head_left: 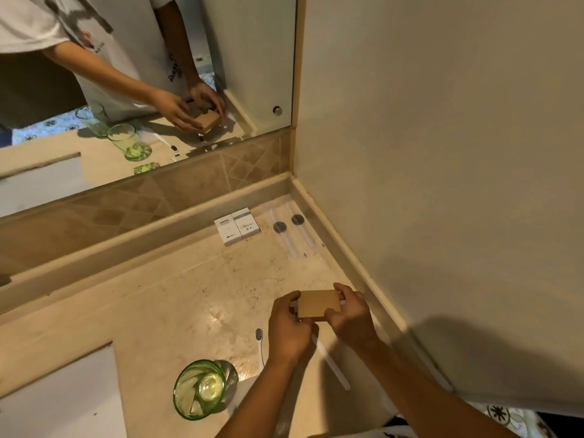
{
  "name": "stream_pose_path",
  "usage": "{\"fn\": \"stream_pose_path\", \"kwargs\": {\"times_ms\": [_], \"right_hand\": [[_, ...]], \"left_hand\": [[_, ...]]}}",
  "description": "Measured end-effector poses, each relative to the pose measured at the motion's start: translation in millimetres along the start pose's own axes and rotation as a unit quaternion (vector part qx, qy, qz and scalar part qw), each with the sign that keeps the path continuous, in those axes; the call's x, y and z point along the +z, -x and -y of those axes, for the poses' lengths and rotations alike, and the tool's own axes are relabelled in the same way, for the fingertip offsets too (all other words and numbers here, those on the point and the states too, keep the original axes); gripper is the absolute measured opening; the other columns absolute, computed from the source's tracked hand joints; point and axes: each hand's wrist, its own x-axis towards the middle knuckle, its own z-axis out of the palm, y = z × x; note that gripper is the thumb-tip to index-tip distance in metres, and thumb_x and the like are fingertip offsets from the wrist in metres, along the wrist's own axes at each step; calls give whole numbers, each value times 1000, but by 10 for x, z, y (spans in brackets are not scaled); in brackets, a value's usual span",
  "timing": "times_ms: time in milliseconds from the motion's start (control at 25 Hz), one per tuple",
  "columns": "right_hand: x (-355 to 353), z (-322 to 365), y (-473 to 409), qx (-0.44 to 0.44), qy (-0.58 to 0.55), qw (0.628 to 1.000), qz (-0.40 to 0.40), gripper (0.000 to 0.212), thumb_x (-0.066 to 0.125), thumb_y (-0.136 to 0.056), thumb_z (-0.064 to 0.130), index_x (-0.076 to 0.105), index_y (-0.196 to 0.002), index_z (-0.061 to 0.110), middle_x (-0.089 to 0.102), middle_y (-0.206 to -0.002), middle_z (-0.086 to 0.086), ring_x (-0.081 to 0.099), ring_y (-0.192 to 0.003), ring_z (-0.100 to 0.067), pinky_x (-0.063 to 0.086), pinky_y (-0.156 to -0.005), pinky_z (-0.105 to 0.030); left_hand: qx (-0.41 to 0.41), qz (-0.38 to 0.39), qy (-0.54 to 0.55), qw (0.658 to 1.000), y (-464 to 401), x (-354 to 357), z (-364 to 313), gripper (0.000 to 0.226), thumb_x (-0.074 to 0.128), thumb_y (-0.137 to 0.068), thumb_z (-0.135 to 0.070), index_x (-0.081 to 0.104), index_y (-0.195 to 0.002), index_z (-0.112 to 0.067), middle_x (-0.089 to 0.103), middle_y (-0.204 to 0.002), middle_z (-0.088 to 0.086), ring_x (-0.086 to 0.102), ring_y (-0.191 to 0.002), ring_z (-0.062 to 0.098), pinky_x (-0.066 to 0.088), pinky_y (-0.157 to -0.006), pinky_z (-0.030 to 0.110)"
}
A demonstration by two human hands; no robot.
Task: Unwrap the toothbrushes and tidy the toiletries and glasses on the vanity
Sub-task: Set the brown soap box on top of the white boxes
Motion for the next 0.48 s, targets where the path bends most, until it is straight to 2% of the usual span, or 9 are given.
{"fn": "stream_pose_path", "kwargs": {"times_ms": [120, 200, 360, 480], "right_hand": [[61, 258, -112, -22, 17, 998, 60, 73, 74, -81, 17, 42, -147, 16, 50, -133, -13, 56, -120, -30, 48, -106, -40], [130, 388, -194, -40, 3, 997, 71, 76, 78, -79, 17, 41, -146, 19, 51, -136, -9, 57, -121, -28, 49, -105, -46], [326, 622, -323, -56, -49, 995, 68, 51, 76, -83, 14, 57, -130, 19, 62, -127, -3, 63, -115, -23, 55, -100, -42], [520, 774, -464, -74, -64, 992, 80, 44, 76, -85, 16, 60, -125, 22, 64, -125, -2, 65, -113, -22, 54, -101, -41]], "left_hand": [[7, -49, 7, 999, -112, -195, -19, 51, 69, -78, 1, 63, -124, -20, 64, -125, 0, 62, -101, 13, 55, -84, 26], [6, -75, 4, 997, -190, -326, -38, 48, 69, -79, 0, 64, -123, -19, 67, -123, 1, 64, -98, 12, 52, -79, 22], [-3, -115, 6, 993, -370, -571, -115, 45, 70, -82, -1, 66, -124, -15, 71, -118, 5, 65, -94, 15, 50, -80, 25], [-17, -142, 13, 990, -516, -767, -170, 41, 71, -84, -4, 68, -124, -12, 72, -117, 4, 62, -92, 11, 46, -83, 23]]}}
